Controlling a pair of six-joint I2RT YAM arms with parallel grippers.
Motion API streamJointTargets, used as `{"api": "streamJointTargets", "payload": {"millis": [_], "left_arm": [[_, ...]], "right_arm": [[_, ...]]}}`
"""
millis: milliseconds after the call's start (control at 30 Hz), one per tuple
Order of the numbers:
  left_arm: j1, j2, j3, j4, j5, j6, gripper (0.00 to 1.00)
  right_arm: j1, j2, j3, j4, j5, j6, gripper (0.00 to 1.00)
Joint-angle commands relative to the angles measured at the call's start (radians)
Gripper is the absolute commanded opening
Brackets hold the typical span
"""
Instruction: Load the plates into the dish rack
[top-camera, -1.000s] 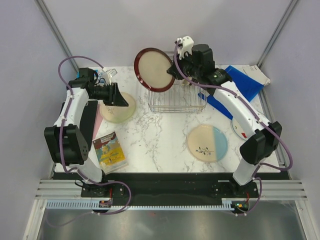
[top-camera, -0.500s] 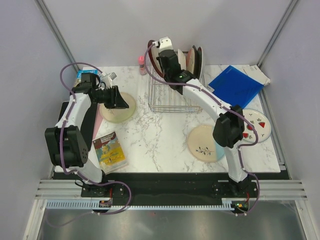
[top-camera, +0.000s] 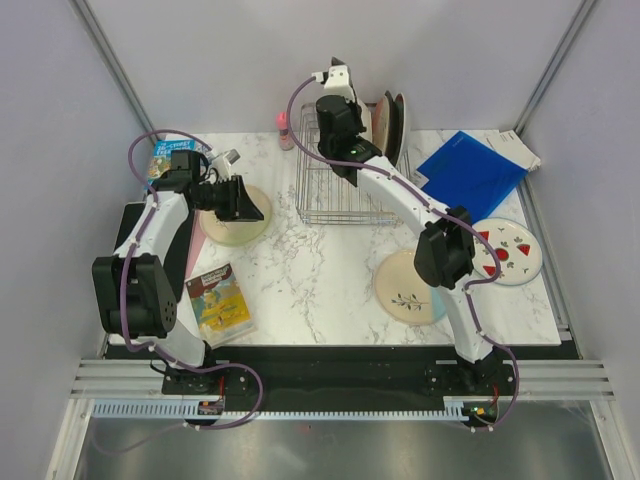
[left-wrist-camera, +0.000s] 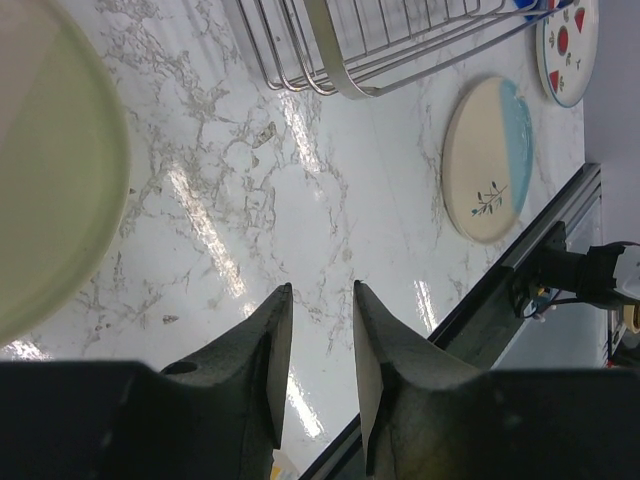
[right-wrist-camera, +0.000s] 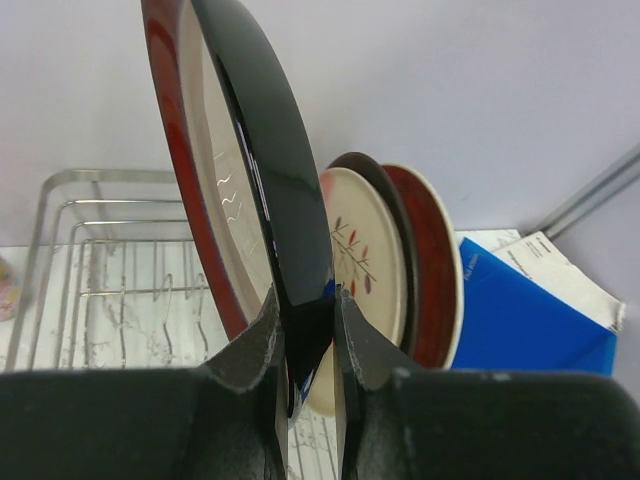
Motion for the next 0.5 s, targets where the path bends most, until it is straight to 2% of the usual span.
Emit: {"api": "streamJointTargets", "payload": {"millis": [0, 467], "left_arm": [[-0.002, -0.056, -0.014, 0.039, 0.028, -0.036, 0.37], [-0.004, -0.1, -0.092, 0.079, 0.031, -0.045, 0.37]], "right_arm": [[0.003, -0.025, 0.045, 0.187, 0.123, -0.037, 0.0], [-0.001, 0.045, 0.008, 0.149, 0.146, -0.034, 0.0]]}}
